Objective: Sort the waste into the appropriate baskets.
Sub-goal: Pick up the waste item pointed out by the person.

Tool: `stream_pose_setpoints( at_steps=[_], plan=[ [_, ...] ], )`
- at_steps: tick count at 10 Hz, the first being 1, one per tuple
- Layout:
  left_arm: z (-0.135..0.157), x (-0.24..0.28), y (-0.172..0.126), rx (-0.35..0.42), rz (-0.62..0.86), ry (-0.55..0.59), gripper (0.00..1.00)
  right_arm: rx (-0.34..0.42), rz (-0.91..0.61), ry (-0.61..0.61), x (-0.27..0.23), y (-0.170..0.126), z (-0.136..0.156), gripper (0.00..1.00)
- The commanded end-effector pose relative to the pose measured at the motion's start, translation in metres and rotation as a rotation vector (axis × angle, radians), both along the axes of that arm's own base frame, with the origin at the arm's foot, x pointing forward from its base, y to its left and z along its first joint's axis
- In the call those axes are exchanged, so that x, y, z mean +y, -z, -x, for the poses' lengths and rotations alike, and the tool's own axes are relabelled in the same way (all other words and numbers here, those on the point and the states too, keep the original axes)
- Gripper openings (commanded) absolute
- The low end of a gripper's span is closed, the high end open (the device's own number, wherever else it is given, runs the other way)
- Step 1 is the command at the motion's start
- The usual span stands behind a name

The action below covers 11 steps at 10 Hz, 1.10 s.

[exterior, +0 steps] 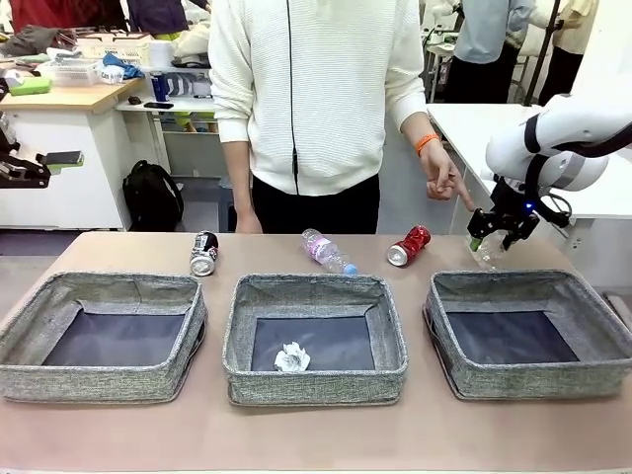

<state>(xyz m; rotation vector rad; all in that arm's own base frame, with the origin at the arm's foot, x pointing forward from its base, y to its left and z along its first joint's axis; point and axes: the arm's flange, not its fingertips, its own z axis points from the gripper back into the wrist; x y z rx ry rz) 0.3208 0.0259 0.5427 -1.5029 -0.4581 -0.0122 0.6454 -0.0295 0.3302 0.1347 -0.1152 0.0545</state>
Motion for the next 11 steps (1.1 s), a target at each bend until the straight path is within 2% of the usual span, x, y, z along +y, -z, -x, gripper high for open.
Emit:
stream_pose_setpoints(
  at_steps=[1, 2, 3, 4, 5, 9, 11],
  plan=[
    [0.002, 0.000, -0.001, -0.002, -0.006, 0.009, 1.00, -0.001, 0.050, 0.037, 0.003, -0.001, -0.008, 0.77],
    [0.002, 0.000, -0.001, -0.002, -0.006, 0.009, 1.00, -0.004, 0.065, 0.048, 0.003, 0.000, -0.009, 0.40],
    [0.002, 0.000, -0.001, -0.002, -0.006, 0.009, 1.00, -0.003, 0.068, 0.051, 0.002, 0.001, -0.009, 0.57],
    [0.002, 0.000, -0.001, -0.002, -0.006, 0.009, 1.00, 0.000, 0.069, 0.058, 0.001, 0.001, -0.009, 0.20],
    [0.002, 0.000, -0.001, -0.002, -0.006, 0.009, 1.00, 0.005, 0.075, 0.084, -0.001, 0.002, -0.011, 0.39],
    [0.002, 0.000, -0.001, -0.002, -0.006, 0.009, 1.00, 0.012, 0.074, 0.100, -0.005, 0.001, -0.010, 0.39],
    [0.002, 0.000, -0.001, -0.002, -0.006, 0.009, 1.00, -0.018, 0.073, 0.121, -0.017, -0.018, -0.001, 0.39]
  ],
)
